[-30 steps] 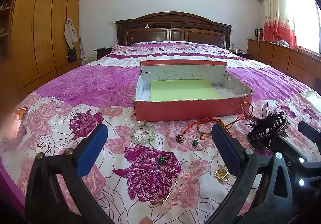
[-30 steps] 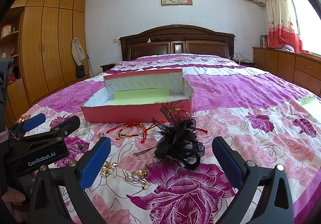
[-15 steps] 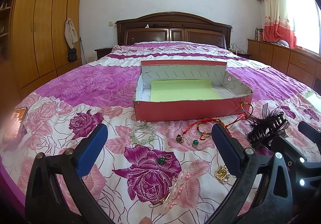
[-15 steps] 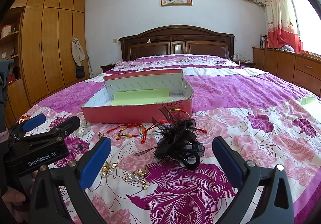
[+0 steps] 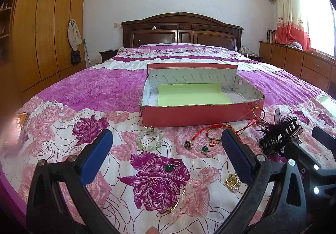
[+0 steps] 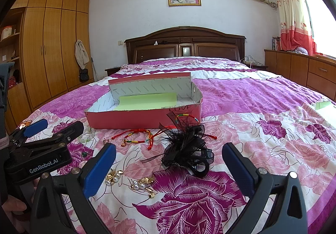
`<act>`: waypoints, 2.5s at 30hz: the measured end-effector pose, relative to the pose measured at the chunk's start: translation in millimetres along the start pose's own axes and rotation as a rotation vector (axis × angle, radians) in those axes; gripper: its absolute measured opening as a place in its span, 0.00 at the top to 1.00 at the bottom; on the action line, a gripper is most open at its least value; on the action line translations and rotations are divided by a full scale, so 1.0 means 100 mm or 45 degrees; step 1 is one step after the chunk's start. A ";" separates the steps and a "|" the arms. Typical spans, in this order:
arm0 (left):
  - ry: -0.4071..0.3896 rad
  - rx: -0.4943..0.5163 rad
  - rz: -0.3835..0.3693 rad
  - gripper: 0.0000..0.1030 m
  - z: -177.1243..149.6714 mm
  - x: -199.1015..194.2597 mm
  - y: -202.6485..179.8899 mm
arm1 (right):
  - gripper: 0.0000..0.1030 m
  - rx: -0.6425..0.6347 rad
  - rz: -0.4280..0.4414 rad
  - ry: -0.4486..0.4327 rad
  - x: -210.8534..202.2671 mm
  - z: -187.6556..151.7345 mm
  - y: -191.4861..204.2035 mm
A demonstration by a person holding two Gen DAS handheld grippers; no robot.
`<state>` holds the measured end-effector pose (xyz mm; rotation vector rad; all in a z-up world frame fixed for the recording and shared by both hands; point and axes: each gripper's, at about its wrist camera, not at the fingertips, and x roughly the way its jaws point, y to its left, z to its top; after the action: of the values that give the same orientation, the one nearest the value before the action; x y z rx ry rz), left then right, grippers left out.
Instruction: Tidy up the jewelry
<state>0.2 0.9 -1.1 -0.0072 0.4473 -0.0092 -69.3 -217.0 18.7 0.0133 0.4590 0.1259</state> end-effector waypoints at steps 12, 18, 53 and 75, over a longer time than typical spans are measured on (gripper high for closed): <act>0.000 -0.001 0.000 0.06 0.00 0.00 0.00 | 0.00 0.000 0.000 0.000 0.00 0.00 0.00; 0.000 -0.001 0.000 0.06 0.00 0.00 0.00 | 0.00 0.000 0.000 -0.001 0.00 0.00 0.00; 0.046 -0.030 -0.048 0.06 0.07 0.01 0.06 | 0.00 0.082 0.020 0.052 0.06 0.03 -0.16; 0.488 -0.173 -0.086 0.31 0.26 0.70 0.53 | 0.00 0.300 0.054 0.255 0.33 0.42 -0.56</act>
<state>75.1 53.2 -8.9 -0.1565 0.8299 -0.0472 -14.4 -267.8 39.2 0.2434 0.6717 0.1145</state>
